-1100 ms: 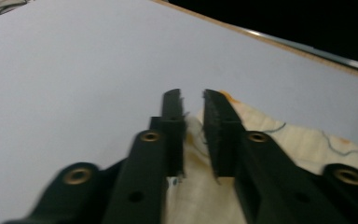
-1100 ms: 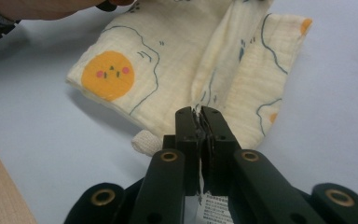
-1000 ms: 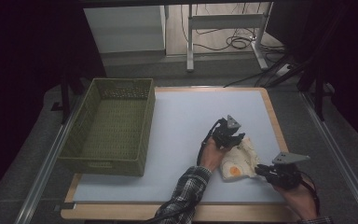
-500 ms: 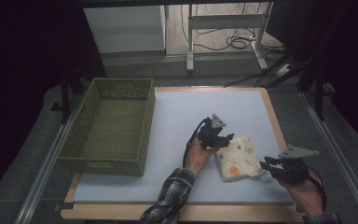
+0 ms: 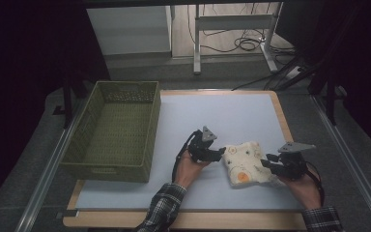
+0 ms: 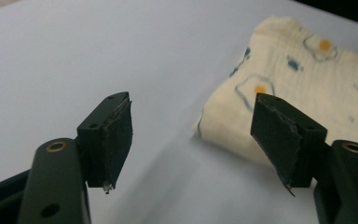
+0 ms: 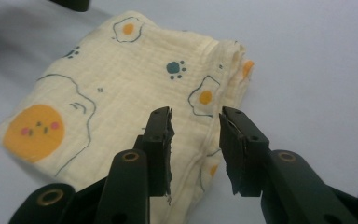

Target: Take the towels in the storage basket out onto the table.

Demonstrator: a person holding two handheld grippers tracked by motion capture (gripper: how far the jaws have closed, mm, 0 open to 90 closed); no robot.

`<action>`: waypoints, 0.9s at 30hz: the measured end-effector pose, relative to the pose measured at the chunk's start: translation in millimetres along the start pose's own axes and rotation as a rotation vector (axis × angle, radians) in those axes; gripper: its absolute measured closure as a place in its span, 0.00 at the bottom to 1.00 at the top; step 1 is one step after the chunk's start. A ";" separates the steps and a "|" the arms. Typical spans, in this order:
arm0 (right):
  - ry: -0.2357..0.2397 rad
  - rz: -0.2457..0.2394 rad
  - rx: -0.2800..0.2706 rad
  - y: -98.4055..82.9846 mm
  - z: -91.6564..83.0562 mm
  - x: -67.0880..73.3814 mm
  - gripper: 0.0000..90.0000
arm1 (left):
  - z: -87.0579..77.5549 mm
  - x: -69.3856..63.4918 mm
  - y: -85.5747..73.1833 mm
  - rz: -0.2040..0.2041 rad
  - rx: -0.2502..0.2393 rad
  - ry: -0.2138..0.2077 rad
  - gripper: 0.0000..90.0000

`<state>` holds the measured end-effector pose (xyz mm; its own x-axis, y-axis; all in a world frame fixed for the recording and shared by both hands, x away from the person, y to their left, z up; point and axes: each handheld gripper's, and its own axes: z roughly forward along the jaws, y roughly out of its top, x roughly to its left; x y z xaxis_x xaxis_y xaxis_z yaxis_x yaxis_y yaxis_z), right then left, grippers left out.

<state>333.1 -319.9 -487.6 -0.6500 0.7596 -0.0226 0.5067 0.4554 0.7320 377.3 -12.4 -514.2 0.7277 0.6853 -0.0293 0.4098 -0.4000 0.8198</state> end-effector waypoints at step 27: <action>0.026 0.044 0.080 4.8 35.5 -11.9 0.90 | -19.2 4.9 -46.4 -0.045 0.156 0.041 0.19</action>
<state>363.4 -310.3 -508.0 -0.6401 0.7678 0.0265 0.5778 0.4584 0.6753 351.3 21.2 -541.4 0.6852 0.7274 -0.0379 0.5240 -0.4561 0.7193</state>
